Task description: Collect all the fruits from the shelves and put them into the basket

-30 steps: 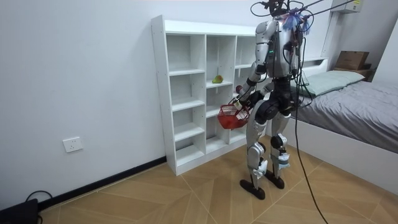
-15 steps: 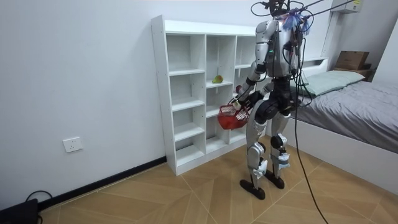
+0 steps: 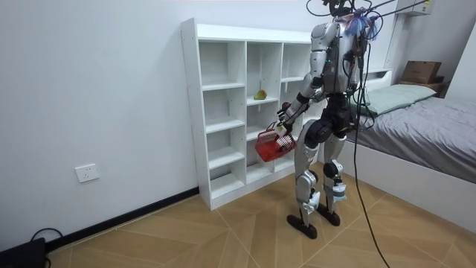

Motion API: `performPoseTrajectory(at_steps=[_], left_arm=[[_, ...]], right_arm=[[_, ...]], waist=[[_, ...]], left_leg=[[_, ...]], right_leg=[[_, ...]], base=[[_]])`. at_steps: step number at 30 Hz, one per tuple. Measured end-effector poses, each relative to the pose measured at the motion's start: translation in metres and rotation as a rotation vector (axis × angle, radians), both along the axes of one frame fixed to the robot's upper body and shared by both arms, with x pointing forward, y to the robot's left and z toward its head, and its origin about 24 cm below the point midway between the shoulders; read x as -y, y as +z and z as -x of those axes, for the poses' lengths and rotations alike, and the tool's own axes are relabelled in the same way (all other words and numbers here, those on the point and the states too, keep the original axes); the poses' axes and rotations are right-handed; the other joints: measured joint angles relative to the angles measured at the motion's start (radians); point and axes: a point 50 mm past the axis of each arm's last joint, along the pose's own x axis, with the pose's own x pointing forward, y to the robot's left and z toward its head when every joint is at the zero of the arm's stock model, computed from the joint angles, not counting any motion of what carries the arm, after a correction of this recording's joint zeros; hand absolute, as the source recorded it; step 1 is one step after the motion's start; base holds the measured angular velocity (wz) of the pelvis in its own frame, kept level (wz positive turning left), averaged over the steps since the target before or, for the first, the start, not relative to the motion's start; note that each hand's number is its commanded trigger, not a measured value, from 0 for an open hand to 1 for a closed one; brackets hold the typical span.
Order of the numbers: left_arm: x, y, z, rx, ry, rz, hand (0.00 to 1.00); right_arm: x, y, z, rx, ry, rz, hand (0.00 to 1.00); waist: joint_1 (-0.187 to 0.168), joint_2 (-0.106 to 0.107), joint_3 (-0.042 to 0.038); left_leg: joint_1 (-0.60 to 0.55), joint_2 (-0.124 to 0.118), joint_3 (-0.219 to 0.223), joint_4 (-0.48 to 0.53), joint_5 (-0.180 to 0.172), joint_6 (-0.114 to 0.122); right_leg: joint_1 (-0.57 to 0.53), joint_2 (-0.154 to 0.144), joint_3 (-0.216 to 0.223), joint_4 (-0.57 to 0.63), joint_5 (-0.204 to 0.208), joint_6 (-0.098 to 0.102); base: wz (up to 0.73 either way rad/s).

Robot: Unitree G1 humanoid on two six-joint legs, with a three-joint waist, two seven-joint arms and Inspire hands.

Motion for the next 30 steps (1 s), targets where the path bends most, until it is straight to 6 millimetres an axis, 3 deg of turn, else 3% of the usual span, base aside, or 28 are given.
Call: performPoseTrajectory(at_steps=[4,7,10,16,20,30], left_arm=[[-0.011,-0.005,0.007,-0.035,0.001,-0.049,1.0],[-0.015,-0.007,0.01,-0.05,0.016,-0.068,1.0],[-0.016,-0.007,0.01,-0.047,0.024,-0.069,1.0],[-0.02,-0.006,0.007,-0.039,0.065,-0.075,1.0],[-0.02,-0.005,0.006,-0.037,0.066,-0.076,1.0],[-0.026,-0.004,0.005,-0.026,0.059,-0.111,1.0]], right_arm=[[-0.005,0.02,-0.006,0.091,0.077,0.002,0.0],[-0.009,0.033,-0.009,0.139,0.115,-0.016,0.0],[-0.015,0.043,-0.011,0.175,0.151,-0.026,0.0],[-0.025,0.067,-0.013,0.281,0.209,-0.039,0.0],[-0.026,0.07,-0.014,0.295,0.217,-0.041,0.0],[-0.021,0.094,-0.037,0.45,0.184,0.062,0.0]], waist=[[0.032,-0.031,-0.0014],[0.045,-0.046,0.0019],[0.063,-0.057,0.0082],[0.086,-0.079,0.0087],[0.091,-0.091,0.0129],[0.097,-0.116,0.0109]], left_leg=[[0.029,-0.002,-0.006,-0.016,0.002,-0.003],[0.044,-0.003,-0.01,-0.022,0.002,-0.004],[0.052,-0.003,-0.015,-0.025,0.002,-0.003],[0.058,-0.003,-0.02,-0.027,0.002,-0.003],[0.059,-0.003,-0.025,-0.026,0.002,-0.004],[0.059,-0.003,-0.034,-0.022,0.001,-0.005]], right_leg=[[0.031,0.0,-0.001,-0.014,0.0,0.0],[0.05,0.002,-0.008,-0.017,-0.002,0.002],[0.058,0.003,-0.008,-0.019,-0.003,0.003],[0.067,0.004,-0.012,-0.025,-0.003,0.003],[0.076,0.006,-0.016,-0.034,-0.002,0.003],[0.087,0.005,-0.042,-0.036,-0.001,0.002]], base=[[0.05],[0.05],[0.03],[0.01],[0.04],[0.04]])
